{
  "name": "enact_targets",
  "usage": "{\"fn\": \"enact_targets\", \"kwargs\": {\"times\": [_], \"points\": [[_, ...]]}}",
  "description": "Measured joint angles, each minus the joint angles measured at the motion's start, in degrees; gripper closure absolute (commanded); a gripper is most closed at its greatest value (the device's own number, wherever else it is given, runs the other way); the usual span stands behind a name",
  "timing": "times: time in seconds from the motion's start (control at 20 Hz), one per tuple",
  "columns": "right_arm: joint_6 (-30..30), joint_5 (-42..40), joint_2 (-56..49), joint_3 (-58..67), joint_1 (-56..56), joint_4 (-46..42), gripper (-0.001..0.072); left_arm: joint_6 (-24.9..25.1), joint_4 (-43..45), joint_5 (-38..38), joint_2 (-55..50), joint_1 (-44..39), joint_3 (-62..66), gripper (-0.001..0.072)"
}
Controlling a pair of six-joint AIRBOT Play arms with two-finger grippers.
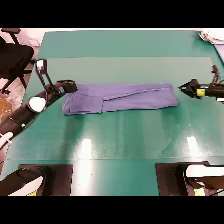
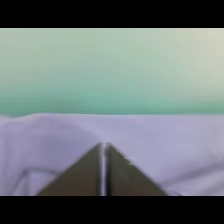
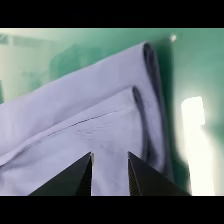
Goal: Fold the shirts.
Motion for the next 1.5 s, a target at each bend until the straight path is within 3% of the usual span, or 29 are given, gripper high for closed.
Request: {"fn": "enact_targets", "kwargs": {"times": [0.05, 0.25, 0.3, 0.45, 0.65, 0.7, 0.9, 1.2, 1.5], "points": [[0.0, 0.2, 1.3, 0.0, -1.2, -1.2, 0.0437, 0.8, 0.1, -4.9, 0.0, 0.1, 2.9, 0.0685], [0.0, 3.5, 5.3, 0.0, -6.0, -6.6, 0.0101, -1.3, 0.5, -22.6, -2.4, 0.3, 13.6, 0.0685], [0.0, 5.0, 5.6, 0.0, -6.9, -7.3, 0.0085, -3.1, 0.5, -26.2, -3.7, 0.2, 15.8, 0.0686], [-0.4, 8.5, 5.4, 0.0, -8.2, -8.6, 0.0083, -7.5, 0.5, -33.9, -9.4, -2.3, 21.6, 0.0686], [-0.8, 10.2, 3.8, 0.0, -7.5, -9.4, 0.0076, -14.1, 0.5, -38.1, -19.2, -8.5, 25.7, 0.0687], [-0.9, 10.5, 3.4, 0.0, -7.0, -9.4, 0.0007, -15.9, 0.6, -38.4, -21.9, -10.2, 26.4, 0.0687], [-2.4, 11.0, 1.4, 0.5, -5.2, -9.7, 0.0003, -23.3, 3.6, -37.1, -30.3, -15.7, 29.4, 0.0688], [-2.8, 14.0, -3.7, 7.3, -3.8, -13.0, 0.0003, -39.1, 18.9, -36.0, -35.1, -18.9, 32.2, 0.0687], [-2.9, 16.9, -8.4, 12.9, -3.7, -13.8, 0.0002, -43.1, 20.7, -33.8, -37.5, -19.4, 32.9, 0.0687]]}}
